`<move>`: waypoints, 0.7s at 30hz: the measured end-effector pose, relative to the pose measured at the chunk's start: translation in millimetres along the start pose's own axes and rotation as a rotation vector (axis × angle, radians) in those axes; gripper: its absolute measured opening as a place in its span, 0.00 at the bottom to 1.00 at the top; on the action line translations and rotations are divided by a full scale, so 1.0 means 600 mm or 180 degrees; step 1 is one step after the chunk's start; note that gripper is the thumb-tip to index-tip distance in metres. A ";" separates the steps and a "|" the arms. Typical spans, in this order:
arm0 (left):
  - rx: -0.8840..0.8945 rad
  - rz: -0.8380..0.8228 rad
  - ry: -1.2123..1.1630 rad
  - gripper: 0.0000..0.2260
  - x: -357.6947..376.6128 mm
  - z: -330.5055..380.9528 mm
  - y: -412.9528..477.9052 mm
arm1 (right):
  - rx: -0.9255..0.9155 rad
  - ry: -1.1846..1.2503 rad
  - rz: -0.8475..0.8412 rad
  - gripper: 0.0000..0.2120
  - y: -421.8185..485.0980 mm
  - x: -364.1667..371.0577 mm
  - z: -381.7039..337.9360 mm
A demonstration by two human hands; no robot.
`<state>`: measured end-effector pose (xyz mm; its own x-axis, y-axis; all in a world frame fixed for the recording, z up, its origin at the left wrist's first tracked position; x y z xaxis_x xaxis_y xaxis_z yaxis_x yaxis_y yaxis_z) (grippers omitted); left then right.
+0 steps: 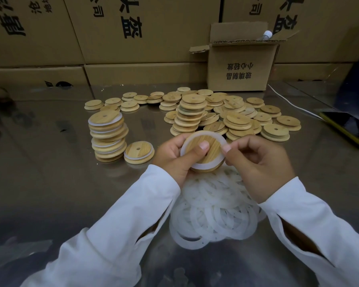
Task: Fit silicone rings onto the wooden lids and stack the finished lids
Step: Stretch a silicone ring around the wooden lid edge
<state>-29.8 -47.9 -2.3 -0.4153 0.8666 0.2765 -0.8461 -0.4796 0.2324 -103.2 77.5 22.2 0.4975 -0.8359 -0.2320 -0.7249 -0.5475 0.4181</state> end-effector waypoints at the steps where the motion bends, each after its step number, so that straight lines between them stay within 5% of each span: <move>1: -0.0033 0.0004 -0.0039 0.13 0.001 0.000 0.000 | -0.0009 -0.0011 -0.0031 0.05 0.001 0.000 0.000; 21: -0.0462 0.0335 -0.0794 0.09 -0.005 -0.008 0.001 | 0.0174 -0.0131 -0.0441 0.08 0.000 0.018 0.016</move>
<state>-30.5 -50.4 -7.3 -0.4237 0.7441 0.5165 -0.8491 -0.5248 0.0595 -102.3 68.4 11.2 0.5754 -0.7525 -0.3204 -0.6761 -0.6581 0.3313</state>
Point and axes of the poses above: each hand's wrist, its own y-axis towards the middle knuckle, its own x-axis out of the palm, z = x × y, the point moved 5 cm from there along y, towards the middle knuckle, and after that the axes turned 2 degrees about -z, right-handed, at the moved point
